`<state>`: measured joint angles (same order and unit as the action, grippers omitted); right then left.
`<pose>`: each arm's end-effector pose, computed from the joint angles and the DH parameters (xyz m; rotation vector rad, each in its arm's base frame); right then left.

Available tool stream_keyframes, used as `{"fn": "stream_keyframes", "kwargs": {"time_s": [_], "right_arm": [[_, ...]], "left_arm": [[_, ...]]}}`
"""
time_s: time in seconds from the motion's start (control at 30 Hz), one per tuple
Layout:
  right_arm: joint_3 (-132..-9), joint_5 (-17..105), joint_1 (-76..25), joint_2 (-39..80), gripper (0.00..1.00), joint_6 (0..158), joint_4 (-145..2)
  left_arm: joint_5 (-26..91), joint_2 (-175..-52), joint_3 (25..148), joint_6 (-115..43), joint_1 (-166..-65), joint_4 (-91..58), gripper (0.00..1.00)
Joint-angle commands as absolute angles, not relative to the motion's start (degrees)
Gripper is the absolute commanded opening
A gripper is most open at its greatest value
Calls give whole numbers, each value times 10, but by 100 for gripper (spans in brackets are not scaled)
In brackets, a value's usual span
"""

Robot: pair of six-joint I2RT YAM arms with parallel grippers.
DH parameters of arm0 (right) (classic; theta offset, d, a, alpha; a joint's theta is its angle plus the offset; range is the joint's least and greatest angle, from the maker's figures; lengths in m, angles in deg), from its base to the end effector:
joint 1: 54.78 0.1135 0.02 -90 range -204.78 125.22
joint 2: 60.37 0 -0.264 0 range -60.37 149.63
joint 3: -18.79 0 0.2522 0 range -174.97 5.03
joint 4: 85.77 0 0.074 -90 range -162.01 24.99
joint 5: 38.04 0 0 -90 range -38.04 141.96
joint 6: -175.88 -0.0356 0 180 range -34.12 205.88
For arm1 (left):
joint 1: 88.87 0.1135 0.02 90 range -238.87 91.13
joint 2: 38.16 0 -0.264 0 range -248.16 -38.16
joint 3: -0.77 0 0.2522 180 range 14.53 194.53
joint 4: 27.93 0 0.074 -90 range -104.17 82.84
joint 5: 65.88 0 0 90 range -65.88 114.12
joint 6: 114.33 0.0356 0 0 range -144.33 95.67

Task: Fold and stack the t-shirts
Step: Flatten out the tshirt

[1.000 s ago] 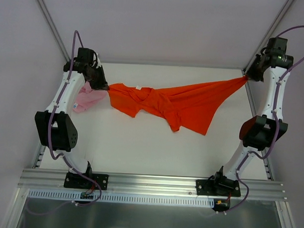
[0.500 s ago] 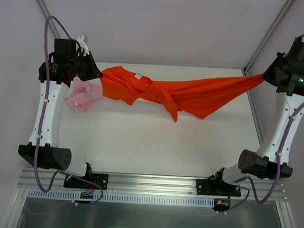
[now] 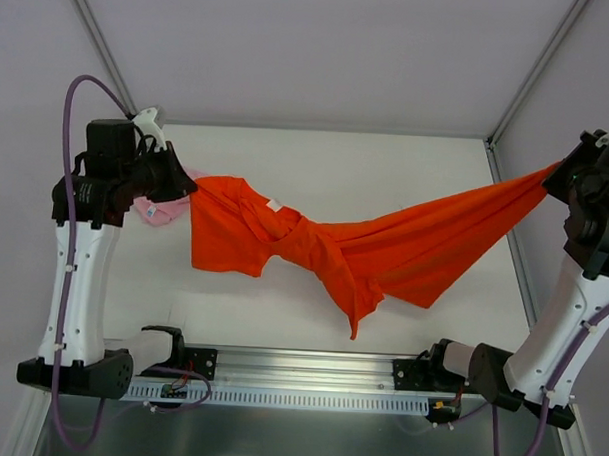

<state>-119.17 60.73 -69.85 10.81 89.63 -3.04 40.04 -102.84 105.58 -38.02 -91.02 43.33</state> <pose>0.1330 -0.0414 0.5652 0.2903 1.8392 -0.3699 0.1921 -0.0170 0.4587 -0.0467 2.1240 -0.4580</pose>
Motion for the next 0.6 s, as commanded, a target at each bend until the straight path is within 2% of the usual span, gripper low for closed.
{"fn": "stream_keyframes", "kwargs": {"time_s": [0.0,0.13,0.3,0.57], "right_arm": [[-1209,599,-695,166,1,909,-35],[-1256,564,-694,287,1,909,-35],[-1329,554,-681,463,1,910,-33],[-1362,554,-668,611,1,907,-65]], "left_arm": [[420,-1085,1042,-385,-907,405,0],[434,-1159,1008,-401,-907,345,0],[451,-1310,986,-430,-907,271,0],[442,-1496,1095,-438,-907,252,0]]}}
